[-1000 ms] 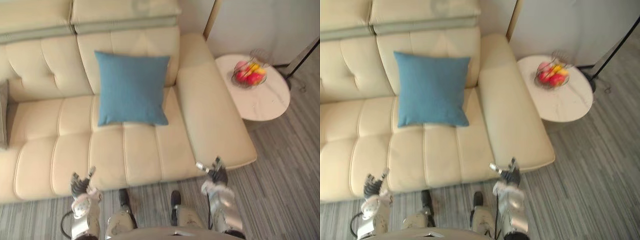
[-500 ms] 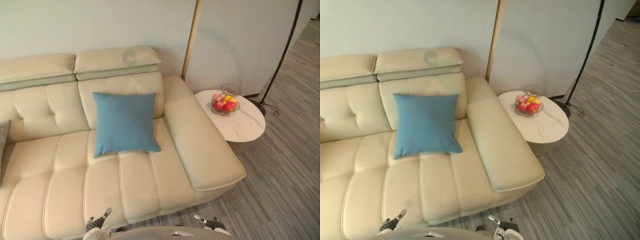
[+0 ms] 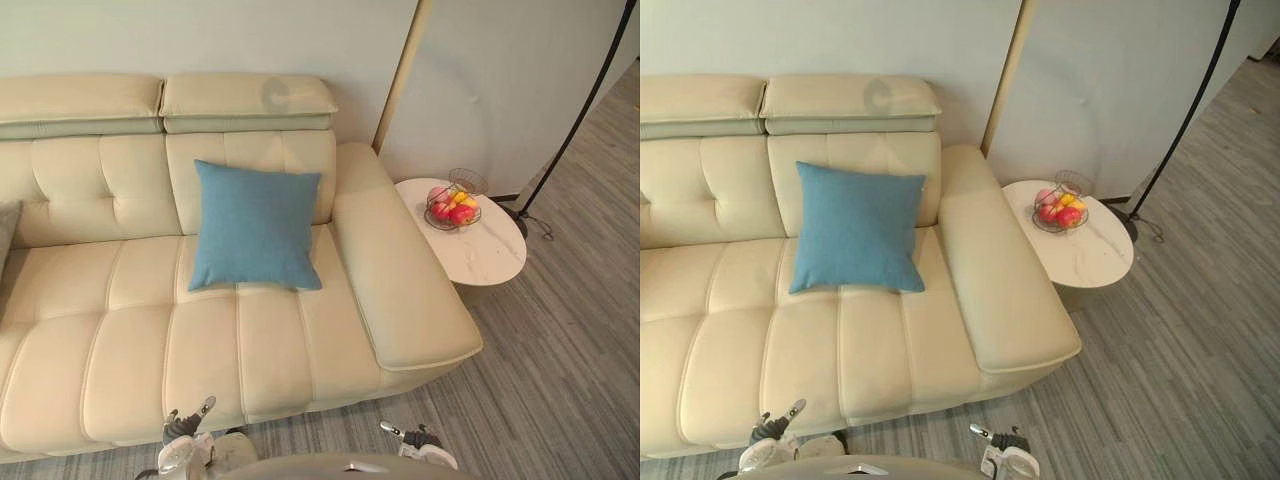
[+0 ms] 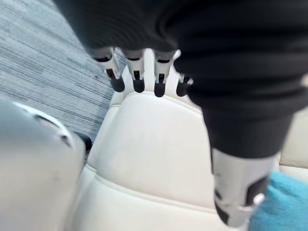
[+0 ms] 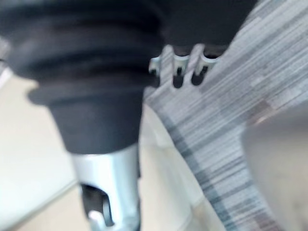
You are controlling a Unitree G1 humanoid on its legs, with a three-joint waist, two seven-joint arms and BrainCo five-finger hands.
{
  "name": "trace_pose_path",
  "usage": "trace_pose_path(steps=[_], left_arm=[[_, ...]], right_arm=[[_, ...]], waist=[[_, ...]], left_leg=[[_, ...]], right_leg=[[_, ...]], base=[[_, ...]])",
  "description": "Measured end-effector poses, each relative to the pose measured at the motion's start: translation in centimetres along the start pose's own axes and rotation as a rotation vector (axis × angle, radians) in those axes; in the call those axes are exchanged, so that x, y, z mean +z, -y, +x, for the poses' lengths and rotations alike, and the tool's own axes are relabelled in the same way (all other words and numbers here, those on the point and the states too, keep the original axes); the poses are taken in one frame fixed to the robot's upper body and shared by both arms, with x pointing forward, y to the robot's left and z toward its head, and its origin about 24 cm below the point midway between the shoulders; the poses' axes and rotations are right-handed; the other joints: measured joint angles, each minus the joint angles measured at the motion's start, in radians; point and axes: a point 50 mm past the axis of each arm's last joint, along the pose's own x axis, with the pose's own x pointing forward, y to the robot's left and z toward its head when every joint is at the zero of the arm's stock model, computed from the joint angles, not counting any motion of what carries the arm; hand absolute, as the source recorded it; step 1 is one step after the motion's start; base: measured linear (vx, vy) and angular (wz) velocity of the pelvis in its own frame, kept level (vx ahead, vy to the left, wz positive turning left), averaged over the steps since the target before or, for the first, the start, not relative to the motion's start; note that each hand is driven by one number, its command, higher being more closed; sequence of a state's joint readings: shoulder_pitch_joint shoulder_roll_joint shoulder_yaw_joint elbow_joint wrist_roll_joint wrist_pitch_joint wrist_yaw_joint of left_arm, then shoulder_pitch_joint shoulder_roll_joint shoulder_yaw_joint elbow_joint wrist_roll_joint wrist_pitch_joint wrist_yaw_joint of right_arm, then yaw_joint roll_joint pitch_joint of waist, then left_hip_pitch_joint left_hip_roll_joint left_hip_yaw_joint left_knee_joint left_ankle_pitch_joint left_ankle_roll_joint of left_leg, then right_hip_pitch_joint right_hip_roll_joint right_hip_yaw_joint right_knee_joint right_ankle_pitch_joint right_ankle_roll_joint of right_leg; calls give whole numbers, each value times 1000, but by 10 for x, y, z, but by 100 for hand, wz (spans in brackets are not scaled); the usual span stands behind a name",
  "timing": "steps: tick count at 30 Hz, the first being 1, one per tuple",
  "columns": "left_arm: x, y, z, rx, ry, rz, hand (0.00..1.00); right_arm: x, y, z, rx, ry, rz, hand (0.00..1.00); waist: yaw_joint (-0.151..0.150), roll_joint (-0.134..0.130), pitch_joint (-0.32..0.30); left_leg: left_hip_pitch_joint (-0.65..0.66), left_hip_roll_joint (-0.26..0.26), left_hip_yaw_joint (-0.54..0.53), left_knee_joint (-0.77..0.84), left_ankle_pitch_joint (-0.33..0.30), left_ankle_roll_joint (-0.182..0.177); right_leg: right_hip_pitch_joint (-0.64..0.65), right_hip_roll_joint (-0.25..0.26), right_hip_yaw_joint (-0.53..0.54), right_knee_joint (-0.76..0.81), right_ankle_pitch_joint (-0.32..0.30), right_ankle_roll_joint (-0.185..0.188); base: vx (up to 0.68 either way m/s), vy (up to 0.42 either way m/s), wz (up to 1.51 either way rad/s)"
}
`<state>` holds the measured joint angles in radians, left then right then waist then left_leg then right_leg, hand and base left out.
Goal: Pick up cushions and gather them together orderly.
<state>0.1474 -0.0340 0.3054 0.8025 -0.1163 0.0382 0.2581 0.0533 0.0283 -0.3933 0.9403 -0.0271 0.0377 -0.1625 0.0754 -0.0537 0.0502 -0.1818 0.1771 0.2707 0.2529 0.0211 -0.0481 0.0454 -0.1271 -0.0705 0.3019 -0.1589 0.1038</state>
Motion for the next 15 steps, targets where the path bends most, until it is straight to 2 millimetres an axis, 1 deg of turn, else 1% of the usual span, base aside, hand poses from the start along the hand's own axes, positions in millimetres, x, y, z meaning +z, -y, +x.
trace_pose_path(steps=[1, 2, 3, 4, 5, 6, 7, 8, 9, 10, 11, 12, 13, 14, 15], left_arm=[[0, 1, 0, -7, 1, 8, 0], [8, 11, 1, -40, 26, 31, 0], [14, 19, 1, -68, 43, 49, 0], [14, 21, 1, -76, 44, 56, 0], [10, 23, 0, -90, 36, 77, 0], [7, 22, -1, -89, 29, 89, 0], [4, 19, 0, -89, 16, 105, 0], [6, 18, 1, -85, 23, 116, 0], [9, 19, 2, -84, 29, 105, 0], [7, 17, 2, -77, 21, 101, 0], [3, 15, 1, -68, 7, 85, 0], [2, 14, 1, -62, 0, 73, 0], [-1, 12, 2, -56, -15, 57, 0], [-5, 10, 2, -46, -34, 44, 0], [-12, 10, 1, -52, -69, 39, 0]], right_arm=[[5, -2, 1, 5, 11, 0, 0], [20, -8, 3, 17, 47, 4, 0], [29, -11, 5, 22, 69, 3, 0], [30, -11, 5, 24, 73, 1, 0], [28, -12, 4, 22, 65, -9, 0], [28, -13, 4, 22, 64, -15, 0], [23, -12, 3, 15, 54, -18, 0], [20, -11, 3, 10, 45, -13, 0], [22, -7, 4, -6, 49, -3, 0], [24, -3, 4, -23, 55, 18, 0], [19, 2, 4, -37, 42, 32, 0], [14, 4, 3, -43, 31, 33, 0], [11, 5, 3, -48, 20, 37, 0], [6, 9, 2, -58, 5, 46, 0], [4, 15, 2, -77, -9, 67, 0]], waist=[[3, 5, 4], [2, 26, 34], [-1, 48, 69], [-3, 58, 81], [-17, 76, 91], [-23, 77, 91], [-29, 74, 92], [-31, 56, 95], [-26, 54, 99], [-28, 53, 98], [-30, 53, 98], [-32, 53, 98], [-36, 52, 98], [-38, 57, 94], [-45, 85, 79]], left_leg=[[-15, 2, 0, -4, 0, -1], [-45, 9, -8, -16, 11, -17], [-53, 16, -25, -23, 26, -30], [-53, 18, -28, -29, 39, -32], [-42, 25, -30, -60, 83, -34], [-22, 24, -31, -100, 122, -39], [12, 15, -46, -185, 190, -67], [11, 11, -53, -158, 164, -64], [10, 8, -52, -62, 73, -49], [18, -1, -51, 21, -11, -28], [42, -3, -48, 118, -107, -28], [55, -2, -48, 158, -150, -31], [84, 1, -49, 216, -207, -40], [110, 8, -49, 256, -259, -43], [136, 9, -51, 203, -318, -56]], right_leg=[[5, 4, -1, -38, -7, -12], [16, 17, -6, -122, -12, -15], [34, 29, -12, -165, -13, -12], [42, 32, -19, -174, -14, -10], [46, 46, -29, -162, -13, -9], [38, 50, -32, -149, -12, -11], [33, 43, -54, -142, 2, -28], [22, 32, -65, -142, 0, -30], [11, 23, -68, -140, 6, -28], [1, 13, -61, -136, 18, -23], [-11, 2, -45, -138, 38, -17], [-16, -3, -40, -141, 48, -13], [-23, -9, -27, -147, 66, 0], [-32, -12, -15, -156, 83, 13], [-53, -2, 7, -177, 112, 27]], base=[[-191, -110, -13], [-284, -115, 1], [-302, -104, 8], [-329, -111, 19], [-255, -84, 23], [-301, -102, 29], [-220, -64, 17], [-196, -70, 2], [-150, -21, -13], [-187, 32, -30], [-233, 121, -26], [-203, 150, -27], [-195, 200, -23], [-242, 303, -32], [-202, 263, -33]])
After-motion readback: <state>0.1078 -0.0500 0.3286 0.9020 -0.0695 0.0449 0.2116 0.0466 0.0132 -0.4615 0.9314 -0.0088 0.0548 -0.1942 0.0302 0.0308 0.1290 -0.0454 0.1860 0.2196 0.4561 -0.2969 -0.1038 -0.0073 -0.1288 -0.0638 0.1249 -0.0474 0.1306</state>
